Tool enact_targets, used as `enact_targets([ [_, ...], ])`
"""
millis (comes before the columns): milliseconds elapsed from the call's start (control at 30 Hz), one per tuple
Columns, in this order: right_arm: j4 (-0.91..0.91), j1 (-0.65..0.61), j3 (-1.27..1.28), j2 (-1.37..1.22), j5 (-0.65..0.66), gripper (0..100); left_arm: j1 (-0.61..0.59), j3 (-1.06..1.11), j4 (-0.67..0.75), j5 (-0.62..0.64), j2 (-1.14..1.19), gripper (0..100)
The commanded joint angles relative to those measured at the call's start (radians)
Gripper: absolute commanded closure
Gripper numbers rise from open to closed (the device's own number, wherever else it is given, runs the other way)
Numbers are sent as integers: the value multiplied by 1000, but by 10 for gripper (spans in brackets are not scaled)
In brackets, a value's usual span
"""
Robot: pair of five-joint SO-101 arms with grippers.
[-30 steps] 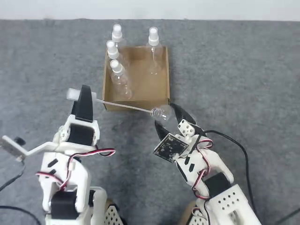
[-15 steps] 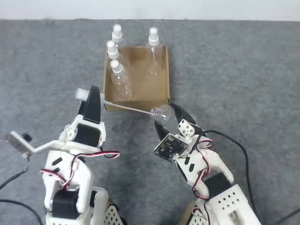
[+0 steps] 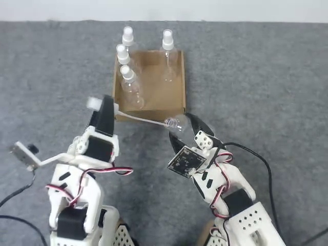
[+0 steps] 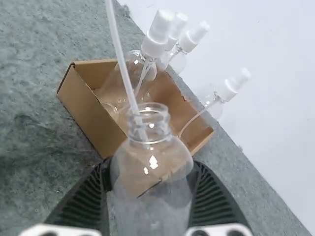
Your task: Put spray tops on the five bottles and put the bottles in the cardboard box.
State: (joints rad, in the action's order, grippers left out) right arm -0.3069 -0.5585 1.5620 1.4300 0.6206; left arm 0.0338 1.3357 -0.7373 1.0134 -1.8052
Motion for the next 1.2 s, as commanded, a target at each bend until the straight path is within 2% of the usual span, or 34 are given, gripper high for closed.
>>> enact_targets([
  [0,21,-2,-14,27,3,991,46,35,46,-51,-18,987],
  [167,22,-2,-14,27,3,991,48,110,160,-57,-18,987],
  [267,22,-2,-14,27,3,991,57,125,181,-57,-18,987],
  [700,24,-2,-14,27,2,991,60,127,180,-57,-18,987],
  [900,24,-2,-18,27,-48,990,147,127,138,-120,-17,987],
  [1167,24,-2,-21,27,-78,990,166,128,135,-124,-17,987],
])
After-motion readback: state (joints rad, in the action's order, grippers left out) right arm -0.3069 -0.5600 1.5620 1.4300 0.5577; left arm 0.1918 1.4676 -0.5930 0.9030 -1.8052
